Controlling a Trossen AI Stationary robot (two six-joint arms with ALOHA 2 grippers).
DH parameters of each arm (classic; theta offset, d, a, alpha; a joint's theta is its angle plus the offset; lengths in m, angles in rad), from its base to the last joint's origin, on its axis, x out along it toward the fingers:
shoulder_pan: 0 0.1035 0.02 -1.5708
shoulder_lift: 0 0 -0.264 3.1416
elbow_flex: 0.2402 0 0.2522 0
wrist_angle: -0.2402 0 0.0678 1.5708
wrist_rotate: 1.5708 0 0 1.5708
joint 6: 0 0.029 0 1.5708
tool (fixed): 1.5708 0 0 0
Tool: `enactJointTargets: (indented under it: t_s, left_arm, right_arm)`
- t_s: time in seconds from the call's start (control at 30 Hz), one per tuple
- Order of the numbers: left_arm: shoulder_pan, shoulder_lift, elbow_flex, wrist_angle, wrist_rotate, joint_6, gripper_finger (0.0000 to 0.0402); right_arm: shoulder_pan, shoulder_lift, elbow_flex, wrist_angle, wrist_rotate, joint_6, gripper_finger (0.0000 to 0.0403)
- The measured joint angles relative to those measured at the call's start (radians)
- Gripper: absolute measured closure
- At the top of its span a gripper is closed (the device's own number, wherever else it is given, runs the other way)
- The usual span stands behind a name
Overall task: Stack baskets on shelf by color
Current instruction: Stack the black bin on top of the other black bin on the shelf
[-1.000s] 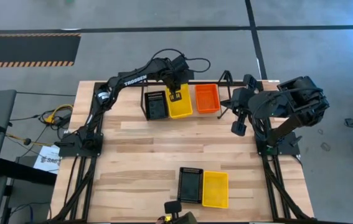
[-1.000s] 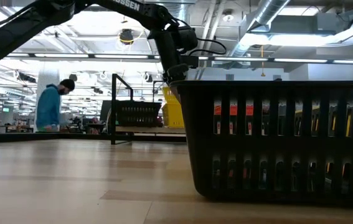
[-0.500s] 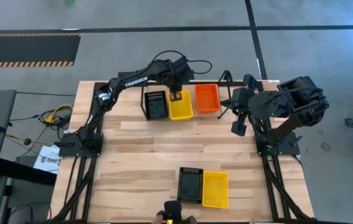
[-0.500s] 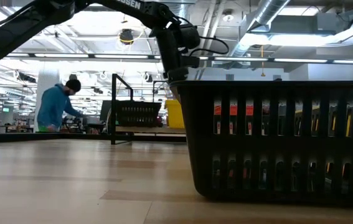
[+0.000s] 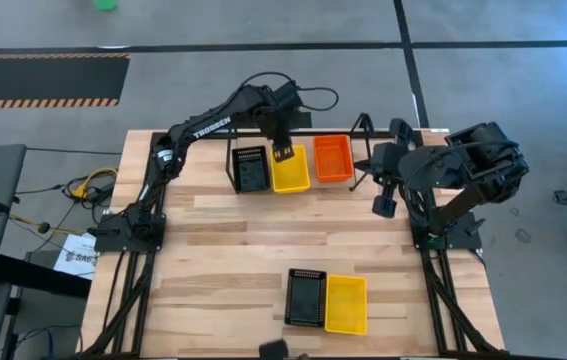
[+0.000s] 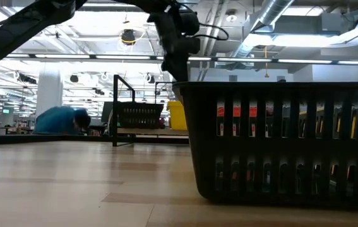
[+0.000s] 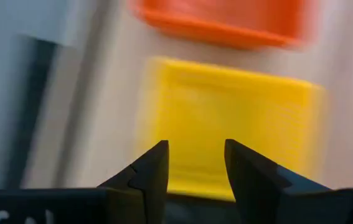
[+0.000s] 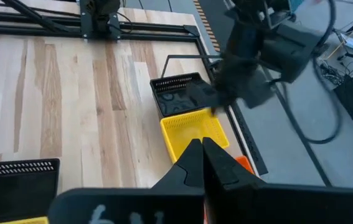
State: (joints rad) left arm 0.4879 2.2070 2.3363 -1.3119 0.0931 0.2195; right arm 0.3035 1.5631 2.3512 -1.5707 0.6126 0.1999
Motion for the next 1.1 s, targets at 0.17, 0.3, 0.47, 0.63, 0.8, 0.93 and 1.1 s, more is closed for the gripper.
enactJointTargets:
  t_s: [0.17, 0.3, 0.47, 0.63, 0.8, 0.93, 1.1]
  left_arm:
    - [-0.033, 0.001, 0.019, -0.201, 0.279, -0.012, 0.0266]
    - [-0.103, 0.002, 0.009, -0.255, 0.263, 0.016, 0.0267]
    - [-0.229, -0.005, 0.004, -0.26, 0.257, 0.049, 0.0267]
    - [-0.343, -0.009, 0.004, -0.259, 0.17, 0.048, 0.0267]
    - [-0.404, -0.019, 0.004, -0.259, 0.104, 0.008, 0.0267]
    - [-0.429, -0.022, 0.004, -0.244, 0.1, -0.005, 0.0267]
    - [-0.45, -0.015, 0.004, -0.152, 0.1, -0.044, 0.0267]
  right_arm:
    - [-0.02, 0.0, 0.0, 0.0, 0.002, -0.053, 0.0397]
    - [-0.04, 0.0, 0.0, 0.0, 0.003, -0.088, 0.0399]
    - [-0.065, 0.0, 0.0, 0.0, 0.003, -0.127, 0.0398]
    - [-0.085, -0.013, 0.0, 0.0, -0.004, -0.157, 0.0399]
    - [-0.105, -0.029, 0.0, 0.0, -0.005, -0.16, 0.0398]
    - [-0.125, -0.04, 0.0, 0.0, -0.005, -0.177, 0.0399]
    - [-0.153, -0.037, 0.0, 0.0, -0.007, -0.175, 0.0398]
